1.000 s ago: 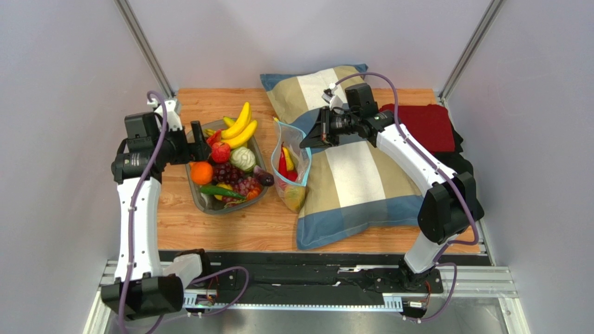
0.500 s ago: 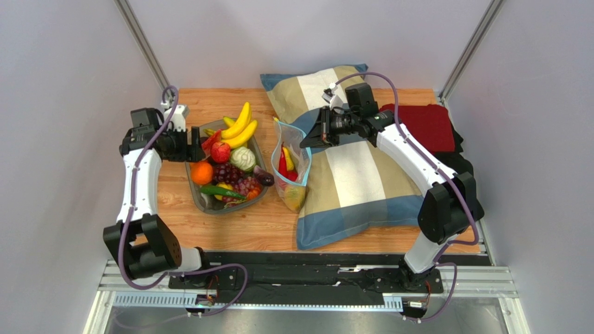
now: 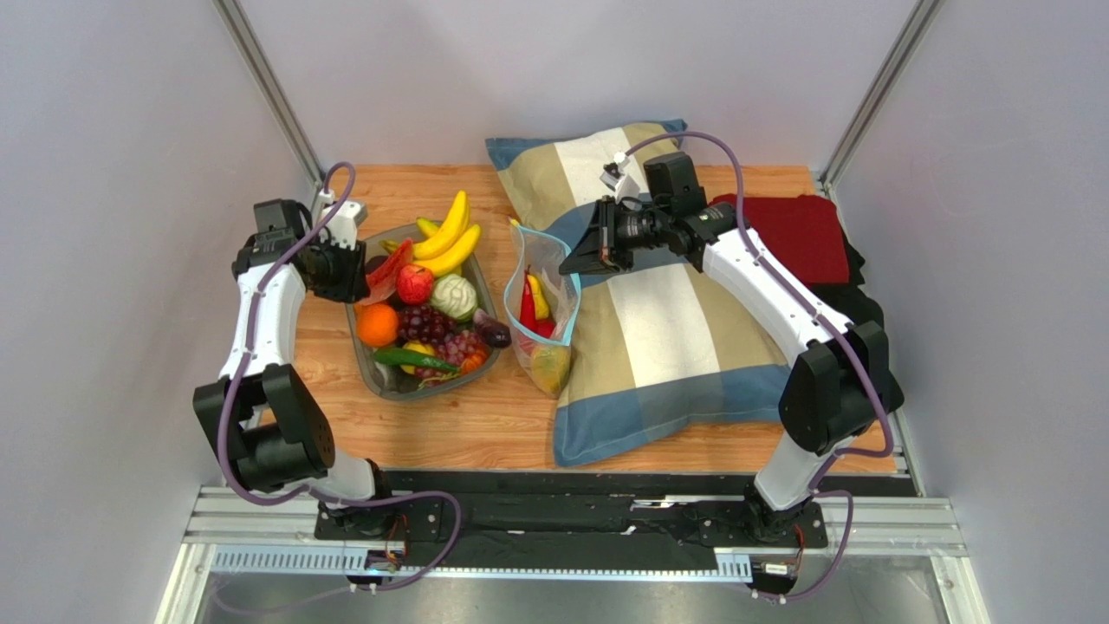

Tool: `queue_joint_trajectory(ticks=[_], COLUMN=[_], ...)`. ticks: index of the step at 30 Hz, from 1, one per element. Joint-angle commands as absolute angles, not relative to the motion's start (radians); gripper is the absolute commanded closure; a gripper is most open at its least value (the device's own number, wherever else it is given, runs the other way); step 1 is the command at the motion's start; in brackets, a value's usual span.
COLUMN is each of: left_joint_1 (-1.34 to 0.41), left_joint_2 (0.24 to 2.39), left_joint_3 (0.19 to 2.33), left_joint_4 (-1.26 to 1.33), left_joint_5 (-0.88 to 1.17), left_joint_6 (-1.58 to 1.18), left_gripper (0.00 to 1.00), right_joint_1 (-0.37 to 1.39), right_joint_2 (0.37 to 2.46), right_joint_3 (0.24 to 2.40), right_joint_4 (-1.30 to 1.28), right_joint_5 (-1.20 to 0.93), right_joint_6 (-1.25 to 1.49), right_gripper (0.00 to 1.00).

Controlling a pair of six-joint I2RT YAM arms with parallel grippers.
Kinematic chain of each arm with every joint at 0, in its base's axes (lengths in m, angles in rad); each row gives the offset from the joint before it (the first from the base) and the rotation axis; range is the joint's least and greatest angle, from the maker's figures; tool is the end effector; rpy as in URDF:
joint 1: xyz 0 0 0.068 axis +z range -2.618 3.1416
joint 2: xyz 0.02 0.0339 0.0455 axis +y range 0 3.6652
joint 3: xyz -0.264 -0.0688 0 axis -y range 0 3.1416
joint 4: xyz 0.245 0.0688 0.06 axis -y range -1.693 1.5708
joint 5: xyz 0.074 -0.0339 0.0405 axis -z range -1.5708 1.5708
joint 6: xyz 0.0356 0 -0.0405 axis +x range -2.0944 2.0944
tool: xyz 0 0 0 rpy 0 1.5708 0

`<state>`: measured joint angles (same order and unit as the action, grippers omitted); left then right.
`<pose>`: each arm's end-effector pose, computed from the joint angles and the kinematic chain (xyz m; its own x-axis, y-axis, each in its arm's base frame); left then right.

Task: Place the food in the zip-top bag and seal the zipper
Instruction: Pick up the fake fruit from the bin, then place the fake fruit in the zipper food storage bag.

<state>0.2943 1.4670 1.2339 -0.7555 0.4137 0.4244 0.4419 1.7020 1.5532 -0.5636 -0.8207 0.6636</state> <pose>0.2946 0.0743 0.2888 -0.7507 0.1664 -0.6393 0.2799 0.9567 -0.0796 0.3324 0.1861 0.3340 -0.9533 0.0135 -0.3016 -0.2600 0.4711 0.8429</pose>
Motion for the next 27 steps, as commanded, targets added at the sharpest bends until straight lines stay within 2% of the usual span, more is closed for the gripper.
queue_joint_trajectory(ticks=[1, 4, 6, 7, 14, 17, 18, 22, 27], left_joint_1=[0.296, 0.298, 0.296, 0.296, 0.230, 0.089, 0.007, -0.199, -0.239], left_joint_2=[1.441, 1.401, 1.376, 1.352, 1.223, 1.204, 1.197, 1.221, 1.207], left_joint_3=[1.293, 1.298, 1.310, 1.333, 1.558, 1.681, 1.707, 1.729, 1.599], left_joint_4=[-0.744, -0.758, -0.775, -0.782, -0.987, -1.063, -1.051, -1.066, -1.032], left_joint_5=[0.420, 0.433, 0.433, 0.433, 0.521, 0.557, 0.566, 0.563, 0.690], left_joint_6=[0.460, 0.463, 0.450, 0.442, 0.327, 0.201, 0.064, -0.134, -0.351], left_gripper=[0.73, 0.87, 0.93, 1.00, 1.00, 1.00, 1.00, 1.00, 1.00], right_joint_1=[0.440, 0.442, 0.440, 0.439, 0.446, 0.459, 0.463, 0.469, 0.474], right_joint_2=[1.712, 1.713, 1.713, 1.712, 1.709, 1.713, 1.713, 1.710, 1.712], right_joint_3=[1.597, 1.595, 1.595, 1.595, 1.595, 1.601, 1.606, 1.626, 1.626], right_joint_4=[-0.552, -0.549, -0.549, -0.551, -0.545, -0.538, -0.538, -0.558, -0.566], right_joint_5=[-0.827, -0.827, -0.824, -0.824, -0.807, -0.799, -0.798, -0.776, -0.738], right_joint_6=[0.647, 0.647, 0.647, 0.646, 0.647, 0.650, 0.650, 0.635, 0.621], right_gripper=[1.00, 1.00, 1.00, 1.00, 1.00, 1.00, 1.00, 1.00, 1.00])
